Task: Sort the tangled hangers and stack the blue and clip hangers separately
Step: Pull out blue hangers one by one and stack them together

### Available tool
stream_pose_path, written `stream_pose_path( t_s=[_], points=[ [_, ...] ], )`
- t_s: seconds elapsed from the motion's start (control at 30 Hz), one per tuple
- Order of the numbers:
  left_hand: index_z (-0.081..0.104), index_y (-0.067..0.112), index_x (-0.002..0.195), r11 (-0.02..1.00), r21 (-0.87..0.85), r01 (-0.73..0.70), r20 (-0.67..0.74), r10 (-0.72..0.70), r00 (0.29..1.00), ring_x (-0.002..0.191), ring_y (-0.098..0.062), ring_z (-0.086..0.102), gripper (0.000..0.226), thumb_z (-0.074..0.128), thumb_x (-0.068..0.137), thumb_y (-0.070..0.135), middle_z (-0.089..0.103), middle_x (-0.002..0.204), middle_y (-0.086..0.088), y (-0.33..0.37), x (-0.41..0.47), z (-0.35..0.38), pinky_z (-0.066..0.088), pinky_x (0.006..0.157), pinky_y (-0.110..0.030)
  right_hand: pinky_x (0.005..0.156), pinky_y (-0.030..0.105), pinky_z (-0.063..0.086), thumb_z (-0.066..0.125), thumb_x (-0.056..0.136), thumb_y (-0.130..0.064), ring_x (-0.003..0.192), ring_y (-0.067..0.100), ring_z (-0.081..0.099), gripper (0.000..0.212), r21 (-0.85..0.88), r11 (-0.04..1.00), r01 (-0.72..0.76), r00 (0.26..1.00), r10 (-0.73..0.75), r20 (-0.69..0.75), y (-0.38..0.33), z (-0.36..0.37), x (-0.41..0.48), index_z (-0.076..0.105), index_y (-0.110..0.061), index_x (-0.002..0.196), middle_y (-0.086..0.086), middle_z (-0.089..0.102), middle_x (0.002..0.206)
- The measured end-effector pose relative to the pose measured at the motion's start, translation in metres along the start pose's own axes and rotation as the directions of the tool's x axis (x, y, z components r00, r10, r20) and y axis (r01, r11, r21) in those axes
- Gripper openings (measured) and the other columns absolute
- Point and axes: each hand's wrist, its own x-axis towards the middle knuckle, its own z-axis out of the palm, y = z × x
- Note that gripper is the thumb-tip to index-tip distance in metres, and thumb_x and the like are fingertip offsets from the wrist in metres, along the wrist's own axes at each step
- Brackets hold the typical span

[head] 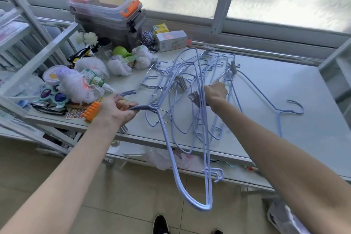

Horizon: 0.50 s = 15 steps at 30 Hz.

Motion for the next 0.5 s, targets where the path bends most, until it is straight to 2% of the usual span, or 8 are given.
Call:
stream_pose_path(
  t_s=[0.1,0.23,0.3,0.33,0.4,0.5],
  points=[
    [0.018,0.023,0.054,0.999,-0.015,-0.03,0.011,0.03,0.999,0.028,-0.013,0.009,0.049,0.028,0.102,0.022,0.012,0.033,0.005,-0.018,-0.011,0.006,0.022,0.046,-0.022,0.029,0.015,0.028,0.054,0.082,-0.012,0.048,0.02,0.046,0.012,-0.031,0.998,0.053,0.998,-0.052,0.018,0.006,-0.019,-0.002,0.052,-0.005,0.073,0.009,0.051,0.065],
    [0.022,0.02,0.044,0.997,-0.032,-0.067,0.045,0.069,0.997,0.028,-0.014,0.01,0.059,0.028,0.102,0.023,0.012,0.033,0.004,-0.04,-0.028,0.012,0.022,0.045,-0.022,0.049,0.03,0.043,0.054,0.084,-0.01,0.057,0.027,0.056,0.015,0.094,0.993,0.066,0.991,-0.076,0.108,0.01,-0.049,-0.003,0.059,0.001,0.075,0.022,0.065,0.077],
    [0.023,0.019,0.042,0.997,-0.027,-0.069,0.073,0.07,0.995,0.029,-0.014,0.011,0.061,0.029,0.102,0.023,0.013,0.033,0.005,-0.047,-0.035,0.015,0.023,0.044,-0.022,0.047,0.03,0.039,0.053,0.084,-0.005,0.055,0.028,0.054,0.022,0.18,0.981,0.072,0.972,-0.109,0.208,0.014,-0.066,-0.004,0.063,0.014,0.078,0.028,0.066,0.076],
    [0.023,0.019,0.042,0.998,-0.025,-0.065,0.087,0.067,0.994,0.029,-0.014,0.011,0.06,0.029,0.102,0.023,0.013,0.034,0.005,-0.05,-0.038,0.018,0.024,0.043,-0.021,0.045,0.028,0.035,0.052,0.084,-0.002,0.052,0.026,0.05,0.021,0.224,0.972,0.072,0.961,-0.128,0.246,0.015,-0.073,-0.005,0.064,0.015,0.079,0.027,0.063,0.073],
    [0.023,0.019,0.043,0.998,-0.028,-0.054,0.104,0.057,0.993,0.03,-0.014,0.011,0.06,0.03,0.102,0.025,0.014,0.035,0.005,-0.052,-0.043,0.021,0.024,0.043,-0.021,0.043,0.024,0.029,0.049,0.086,0.002,0.047,0.022,0.04,0.017,0.281,0.958,0.062,0.947,-0.145,0.286,0.017,-0.085,-0.007,0.062,0.006,0.074,0.021,0.058,0.068],
    [0.023,0.02,0.045,0.998,-0.036,-0.056,0.104,0.06,0.993,0.03,-0.014,0.011,0.059,0.028,0.103,0.027,0.014,0.035,0.005,-0.053,-0.047,0.023,0.023,0.045,-0.022,0.04,0.019,0.027,0.05,0.088,0.002,0.037,0.017,0.036,0.025,0.325,0.946,0.014,0.935,-0.128,0.332,0.02,-0.091,-0.008,0.055,0.0,0.063,0.009,0.058,0.05]
  ],
)
